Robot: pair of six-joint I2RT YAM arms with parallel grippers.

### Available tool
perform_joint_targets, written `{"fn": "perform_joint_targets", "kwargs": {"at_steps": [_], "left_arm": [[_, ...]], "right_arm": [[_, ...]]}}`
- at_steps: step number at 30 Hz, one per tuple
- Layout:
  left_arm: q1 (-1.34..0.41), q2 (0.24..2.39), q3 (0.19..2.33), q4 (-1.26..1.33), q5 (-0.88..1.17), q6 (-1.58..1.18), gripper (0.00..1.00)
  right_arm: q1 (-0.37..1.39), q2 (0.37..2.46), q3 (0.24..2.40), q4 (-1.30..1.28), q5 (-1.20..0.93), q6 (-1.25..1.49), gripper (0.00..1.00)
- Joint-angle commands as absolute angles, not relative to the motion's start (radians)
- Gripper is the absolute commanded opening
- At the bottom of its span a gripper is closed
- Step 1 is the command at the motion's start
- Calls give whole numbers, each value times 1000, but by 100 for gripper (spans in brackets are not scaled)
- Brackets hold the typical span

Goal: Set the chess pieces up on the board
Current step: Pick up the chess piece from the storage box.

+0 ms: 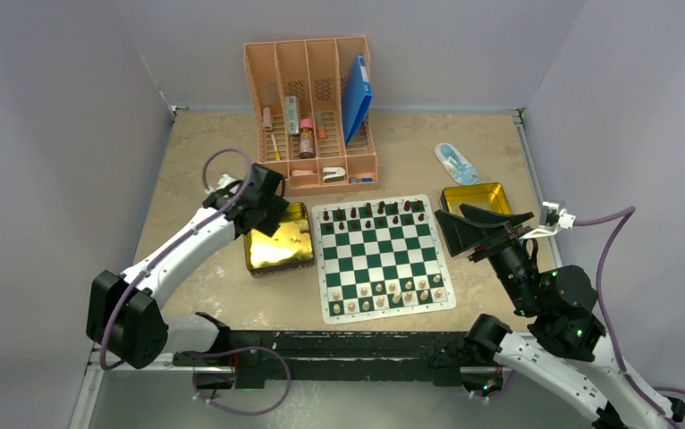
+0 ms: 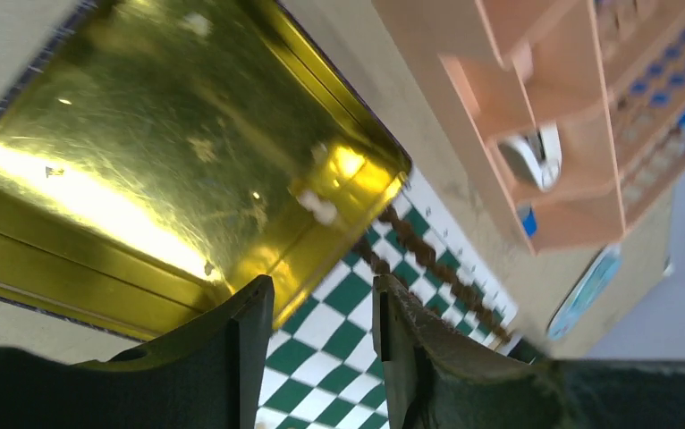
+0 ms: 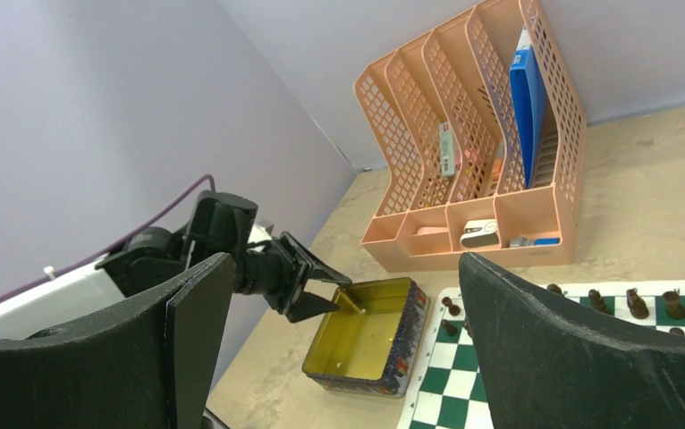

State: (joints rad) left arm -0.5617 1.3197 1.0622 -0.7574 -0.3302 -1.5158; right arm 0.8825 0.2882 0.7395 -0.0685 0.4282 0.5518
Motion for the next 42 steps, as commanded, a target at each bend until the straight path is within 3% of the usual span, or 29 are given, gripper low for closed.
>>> {"fn": "perform_joint_targets", "kwargs": {"at_steps": [1,10,23,42], "left_arm": [[-431,1271,959,-687,-169,-1683,43],[-374,1315,891,-654,-51,-1916,36],[-374,1479,902,-550,-6,-1957,28],[-375,1574,931,-528,-41,-1972,33]], "right_arm": [[885,305,755,-10,439,587,96],[885,353,782,-5,425,574,96],[885,343,724,56,397,548,97],[885,370,716,88,347,503,98]]}}
